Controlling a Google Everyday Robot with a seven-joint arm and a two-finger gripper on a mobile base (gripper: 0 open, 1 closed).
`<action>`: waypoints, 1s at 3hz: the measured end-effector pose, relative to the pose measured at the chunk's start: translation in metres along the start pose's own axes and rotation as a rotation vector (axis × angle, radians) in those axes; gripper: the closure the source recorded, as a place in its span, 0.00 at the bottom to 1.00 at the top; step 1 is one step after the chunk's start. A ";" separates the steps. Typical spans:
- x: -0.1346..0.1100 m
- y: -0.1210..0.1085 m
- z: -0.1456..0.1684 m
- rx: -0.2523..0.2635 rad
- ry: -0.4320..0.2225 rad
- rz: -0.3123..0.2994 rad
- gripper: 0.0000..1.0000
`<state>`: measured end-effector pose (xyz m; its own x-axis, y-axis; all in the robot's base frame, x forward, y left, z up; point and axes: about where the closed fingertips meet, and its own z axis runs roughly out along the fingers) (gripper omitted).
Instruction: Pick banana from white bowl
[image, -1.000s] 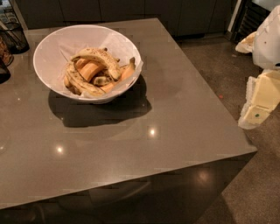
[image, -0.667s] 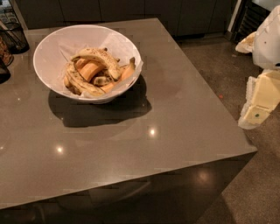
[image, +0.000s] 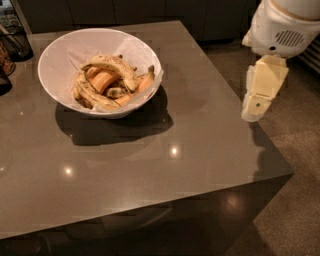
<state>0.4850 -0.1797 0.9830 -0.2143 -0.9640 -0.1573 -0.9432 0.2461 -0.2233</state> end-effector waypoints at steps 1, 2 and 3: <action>-0.017 -0.014 0.021 -0.049 0.019 -0.038 0.00; -0.020 -0.017 0.020 -0.026 0.004 -0.037 0.00; -0.047 -0.029 0.019 -0.020 -0.035 -0.039 0.00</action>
Offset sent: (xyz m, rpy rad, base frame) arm 0.0155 0.0109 -0.0103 -0.0136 0.0369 0.0288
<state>0.5277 -0.1397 0.9785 -0.1687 -0.9685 -0.1829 -0.9555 0.2063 -0.2109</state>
